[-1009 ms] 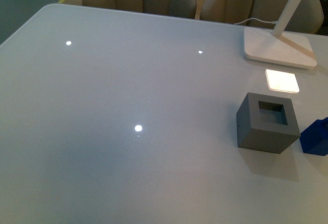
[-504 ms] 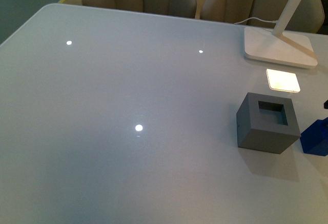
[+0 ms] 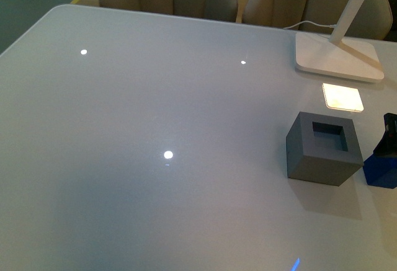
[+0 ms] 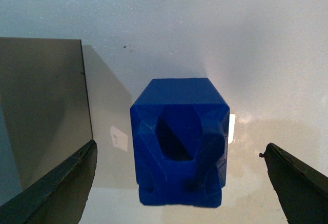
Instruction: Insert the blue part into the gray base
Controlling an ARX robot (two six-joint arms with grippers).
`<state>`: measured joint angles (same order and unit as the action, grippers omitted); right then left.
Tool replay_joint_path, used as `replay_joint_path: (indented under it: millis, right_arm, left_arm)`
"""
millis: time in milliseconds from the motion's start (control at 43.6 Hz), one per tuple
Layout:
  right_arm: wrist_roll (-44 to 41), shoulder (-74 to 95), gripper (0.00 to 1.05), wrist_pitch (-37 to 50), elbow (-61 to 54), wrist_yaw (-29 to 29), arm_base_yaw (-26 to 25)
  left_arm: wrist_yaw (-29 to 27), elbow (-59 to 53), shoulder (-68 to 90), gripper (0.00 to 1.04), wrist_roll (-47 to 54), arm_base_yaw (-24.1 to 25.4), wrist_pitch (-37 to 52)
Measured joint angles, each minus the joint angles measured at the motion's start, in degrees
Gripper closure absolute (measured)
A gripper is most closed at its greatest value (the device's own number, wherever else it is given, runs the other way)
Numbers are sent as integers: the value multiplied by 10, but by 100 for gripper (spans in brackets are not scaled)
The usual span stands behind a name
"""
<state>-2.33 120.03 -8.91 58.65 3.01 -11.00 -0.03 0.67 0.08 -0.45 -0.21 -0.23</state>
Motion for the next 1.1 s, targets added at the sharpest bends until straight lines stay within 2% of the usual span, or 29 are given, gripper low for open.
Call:
replay_joint_path:
  millis: [138,183,481,848,1032,1100]
  right_arm:
    - [3,16,9,-1,14,-2,0]
    - [4,21,12,-2,17,-5,0]
    - [10,30,56,-14,26,-7,1]
    - [23,-40,59,-67,22,5,3]
    - [45,-126,59,-98,20,16,31]
    - [63,-156,59,-107,19,16,59]
  left_arm:
    - [0,0,0,7,0,0,0]
    - [0,0,0,7,0,0,0]
    - [0,0,0,7,0,0,0]
    - [0,0,0,7,0,0,0]
    - [0,0,0,7,0,0,0]
    - [0,0,0,7,0,0,0]
